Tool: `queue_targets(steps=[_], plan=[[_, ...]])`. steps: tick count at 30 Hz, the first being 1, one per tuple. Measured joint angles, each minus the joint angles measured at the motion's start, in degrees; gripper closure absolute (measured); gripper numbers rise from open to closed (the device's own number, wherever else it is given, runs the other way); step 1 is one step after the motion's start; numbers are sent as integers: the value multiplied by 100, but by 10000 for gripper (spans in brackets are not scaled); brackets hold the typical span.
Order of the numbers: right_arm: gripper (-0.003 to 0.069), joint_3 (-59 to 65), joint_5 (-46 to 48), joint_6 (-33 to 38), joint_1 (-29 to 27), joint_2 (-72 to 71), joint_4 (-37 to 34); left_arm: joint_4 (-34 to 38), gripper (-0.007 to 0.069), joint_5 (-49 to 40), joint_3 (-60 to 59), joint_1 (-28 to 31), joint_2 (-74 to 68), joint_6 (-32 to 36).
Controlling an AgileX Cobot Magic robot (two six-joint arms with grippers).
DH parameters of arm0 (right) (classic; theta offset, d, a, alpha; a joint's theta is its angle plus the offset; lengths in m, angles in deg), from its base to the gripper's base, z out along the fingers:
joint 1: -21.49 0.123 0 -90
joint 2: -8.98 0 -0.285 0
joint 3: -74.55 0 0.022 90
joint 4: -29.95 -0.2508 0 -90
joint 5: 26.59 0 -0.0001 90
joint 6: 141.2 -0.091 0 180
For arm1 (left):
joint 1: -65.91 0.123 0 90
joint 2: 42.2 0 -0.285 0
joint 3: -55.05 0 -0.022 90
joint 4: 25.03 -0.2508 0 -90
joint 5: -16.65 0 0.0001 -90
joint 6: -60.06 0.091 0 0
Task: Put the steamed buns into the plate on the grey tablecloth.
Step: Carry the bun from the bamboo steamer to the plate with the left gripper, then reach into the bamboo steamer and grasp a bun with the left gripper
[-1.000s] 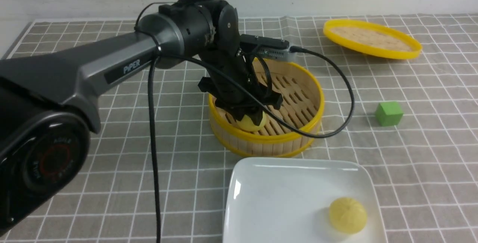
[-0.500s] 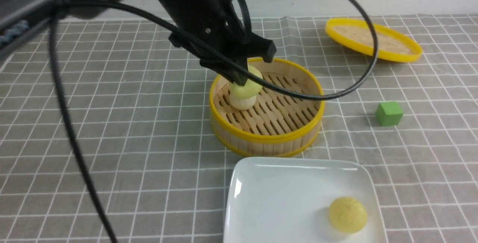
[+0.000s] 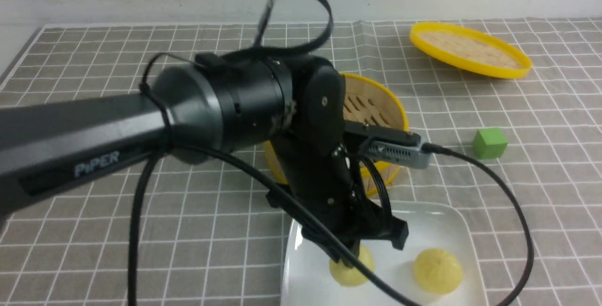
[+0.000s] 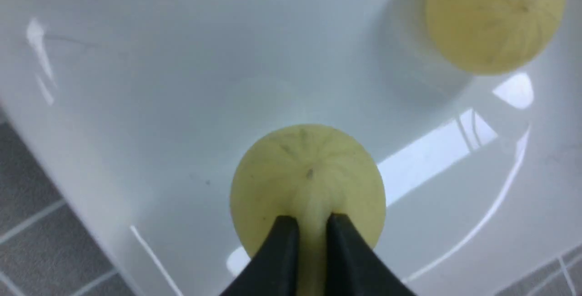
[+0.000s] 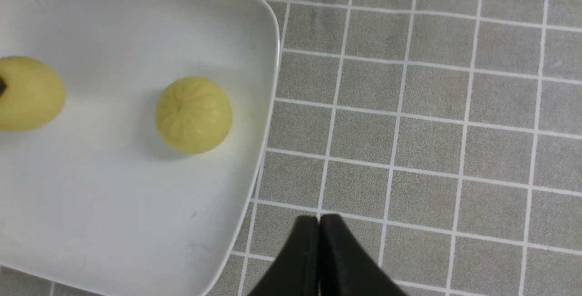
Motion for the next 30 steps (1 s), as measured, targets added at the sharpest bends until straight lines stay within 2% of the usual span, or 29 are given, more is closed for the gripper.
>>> queue_targets(steps=[3, 4, 11, 15, 20, 23, 30], plan=[[638, 0, 0, 0, 0, 0, 5, -68, 433, 203, -21, -19, -75, -201], [637, 0, 0, 0, 0, 0, 5, -106, 375, 292, -23, -19, -103, -279], [629, 0, 0, 0, 0, 0, 5, -251, 106, 569, 98, 19, -123, -358], [624, 0, 0, 0, 0, 0, 5, -574, 66, 449, 632, 311, -130, -440], [619, 0, -124, 0, 0, 0, 5, -913, 56, 366, 1852, 1156, -466, -983], [617, 0, -234, 0, 0, 0, 5, -891, 55, 291, 2539, 1594, -908, -1011], [613, 0, -532, 0, 0, 0, 5, -1011, 55, 156, 3589, 1742, -1862, -717]])
